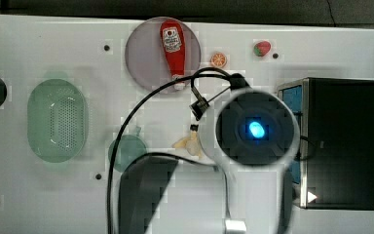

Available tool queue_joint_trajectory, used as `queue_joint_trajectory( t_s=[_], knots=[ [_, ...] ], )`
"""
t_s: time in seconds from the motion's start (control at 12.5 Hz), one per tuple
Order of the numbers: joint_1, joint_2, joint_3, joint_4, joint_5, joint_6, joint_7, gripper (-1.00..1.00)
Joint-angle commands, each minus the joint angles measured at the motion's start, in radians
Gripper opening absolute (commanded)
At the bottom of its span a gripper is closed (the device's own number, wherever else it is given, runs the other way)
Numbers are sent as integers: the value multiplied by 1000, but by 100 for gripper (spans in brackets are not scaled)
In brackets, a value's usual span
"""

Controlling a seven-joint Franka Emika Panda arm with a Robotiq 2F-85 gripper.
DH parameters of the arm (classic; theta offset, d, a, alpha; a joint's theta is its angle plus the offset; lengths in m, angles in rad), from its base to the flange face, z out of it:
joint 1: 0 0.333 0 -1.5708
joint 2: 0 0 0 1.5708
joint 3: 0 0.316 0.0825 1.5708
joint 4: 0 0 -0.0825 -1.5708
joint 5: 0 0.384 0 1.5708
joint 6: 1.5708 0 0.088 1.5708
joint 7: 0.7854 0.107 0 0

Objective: Pick banana from table and place on oven.

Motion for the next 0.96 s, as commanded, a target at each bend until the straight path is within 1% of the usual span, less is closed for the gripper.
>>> queue_joint_trajectory(
  t_s=[0.08, 0.56, 0.8, 0.96],
  knots=[
    [14, 44, 19, -119, 11, 108, 15, 100],
    [14, 214, 19, -288, 11, 468, 16, 100],
    [16, 319, 26, -312, 14, 618, 17, 100],
    [17, 385, 39, -315, 21, 671, 20, 100]
  ],
)
